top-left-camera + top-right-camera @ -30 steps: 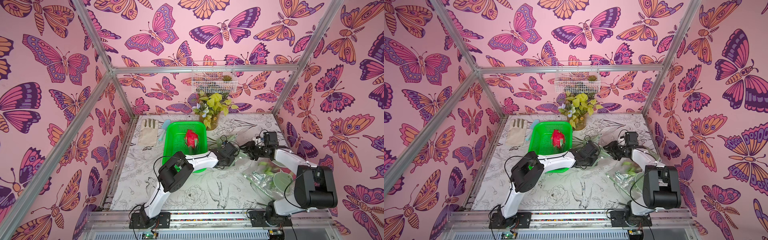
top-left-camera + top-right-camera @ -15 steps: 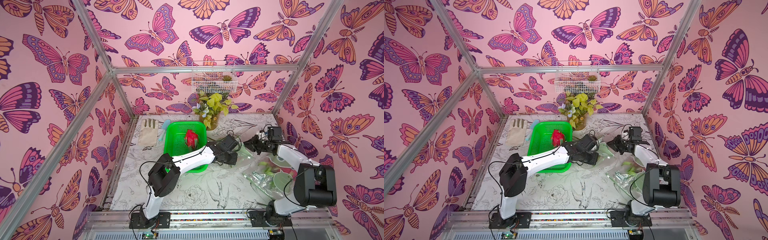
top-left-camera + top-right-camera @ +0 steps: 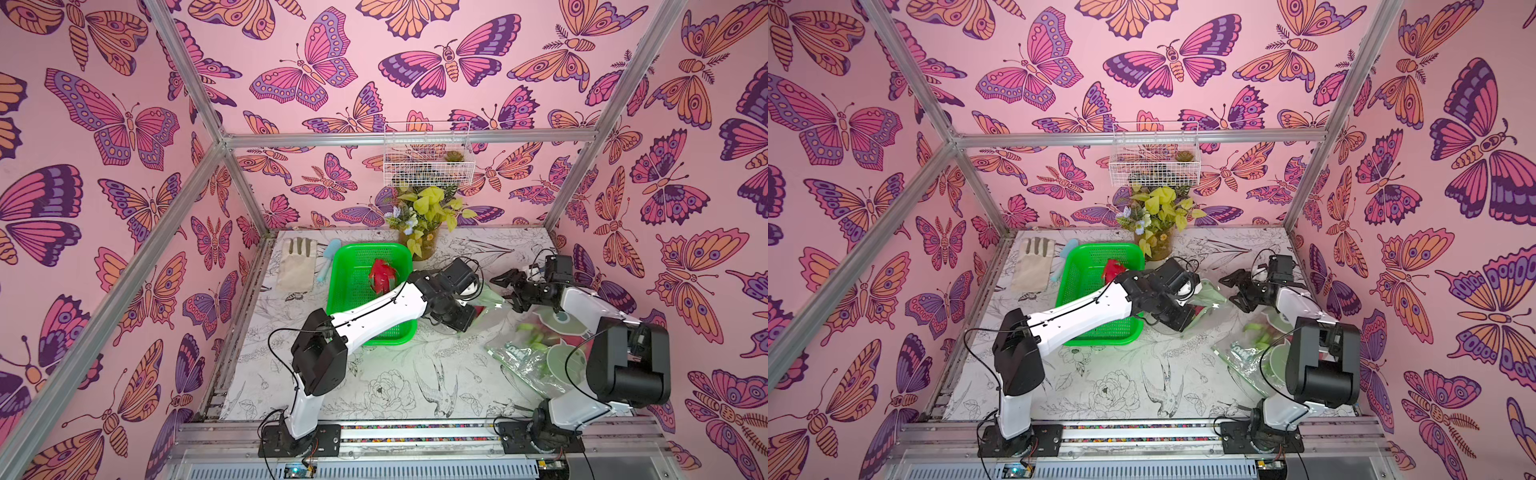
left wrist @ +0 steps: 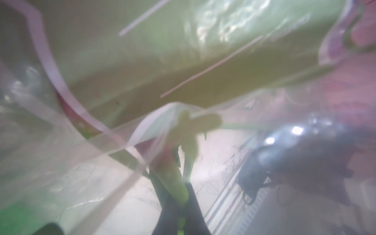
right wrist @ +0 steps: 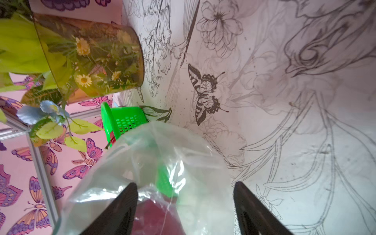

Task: Open the zip-top bag and take out the dragon fruit
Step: Pick up the dragon fruit from the zipper food storage bag.

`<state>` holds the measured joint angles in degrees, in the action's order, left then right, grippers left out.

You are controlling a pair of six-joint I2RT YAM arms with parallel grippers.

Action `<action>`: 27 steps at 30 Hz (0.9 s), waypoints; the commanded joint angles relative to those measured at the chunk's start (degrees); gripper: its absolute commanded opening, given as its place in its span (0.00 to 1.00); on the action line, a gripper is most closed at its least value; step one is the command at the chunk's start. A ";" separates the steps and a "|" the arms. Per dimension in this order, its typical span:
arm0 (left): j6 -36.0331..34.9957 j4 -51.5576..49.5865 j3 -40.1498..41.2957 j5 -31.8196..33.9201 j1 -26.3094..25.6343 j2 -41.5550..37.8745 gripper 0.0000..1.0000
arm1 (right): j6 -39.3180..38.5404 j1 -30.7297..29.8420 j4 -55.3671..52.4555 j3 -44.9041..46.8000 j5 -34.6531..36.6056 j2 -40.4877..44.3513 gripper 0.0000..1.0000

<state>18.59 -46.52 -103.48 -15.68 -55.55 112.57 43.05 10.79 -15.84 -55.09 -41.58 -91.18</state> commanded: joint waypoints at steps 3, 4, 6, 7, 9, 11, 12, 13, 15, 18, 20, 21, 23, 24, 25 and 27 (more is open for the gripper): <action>-9.97 -8.81 -3.45 -1.70 1.23 -1.12 0.00 | 1.25 0.51 2.28 0.13 -3.20 -1.15 0.86; -10.54 -9.21 -3.63 -1.25 1.32 -1.13 0.00 | 1.63 0.47 2.76 0.14 -3.65 -1.36 0.86; -11.01 -9.38 -3.88 -1.21 1.89 -1.36 0.00 | 2.57 0.38 4.26 0.58 -4.91 -1.54 0.87; -11.41 -9.38 -4.01 -1.81 2.10 -1.44 0.00 | 3.09 0.38 5.17 0.89 -5.45 -1.67 0.87; -12.35 -9.41 -4.25 -2.88 2.28 -1.50 0.00 | 4.19 0.38 7.04 1.30 -6.27 -2.81 0.88; -13.04 -9.33 -4.53 -4.58 2.37 -1.53 0.00 | 6.35 0.14 10.59 1.98 -7.32 -4.40 0.88; -13.32 -9.38 -4.66 -5.68 2.38 -1.48 0.00 | 7.88 -0.04 12.91 2.51 -7.86 -5.07 0.88; -13.48 -9.40 -4.79 -6.36 2.38 -1.40 0.00 | 8.78 -0.36 14.42 2.78 -8.33 -5.71 0.88; -13.40 -9.38 -4.99 -6.74 2.38 -1.22 0.00 | 9.96 -1.52 16.10 2.88 -8.87 -6.84 0.87; -13.15 -9.38 -5.06 -5.54 2.53 -0.93 0.00 | 12.70 -2.80 19.70 3.79 -10.24 -7.78 0.81; -12.88 -9.38 -5.43 -5.19 2.64 -0.62 0.00 | 13.46 -3.31 20.73 4.44 -10.47 -7.71 0.65; -12.62 -9.38 -5.59 -5.09 2.73 -0.43 0.00 | 13.39 -3.44 20.82 4.63 -10.40 -7.48 0.52; -12.35 -9.38 -5.60 -4.83 2.86 -0.13 0.00 | 13.45 -3.43 20.93 4.86 -10.53 -7.32 0.22; -12.44 -9.38 -5.61 -4.79 2.90 0.05 0.00 | 13.38 -3.43 20.76 4.90 -10.47 -7.17 0.00; -12.45 -9.50 -5.69 -4.67 3.03 0.11 0.00 | 13.22 -3.42 20.57 4.90 -10.39 -7.18 0.00; -12.11 -9.76 -6.17 -3.94 3.46 0.32 0.00 | 13.03 -3.36 20.27 4.82 -10.15 -7.17 0.00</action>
<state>6.66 -55.55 -107.92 -20.08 -52.95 112.60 55.72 7.46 3.42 -50.50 -51.16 -98.89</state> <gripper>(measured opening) 0.068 0.055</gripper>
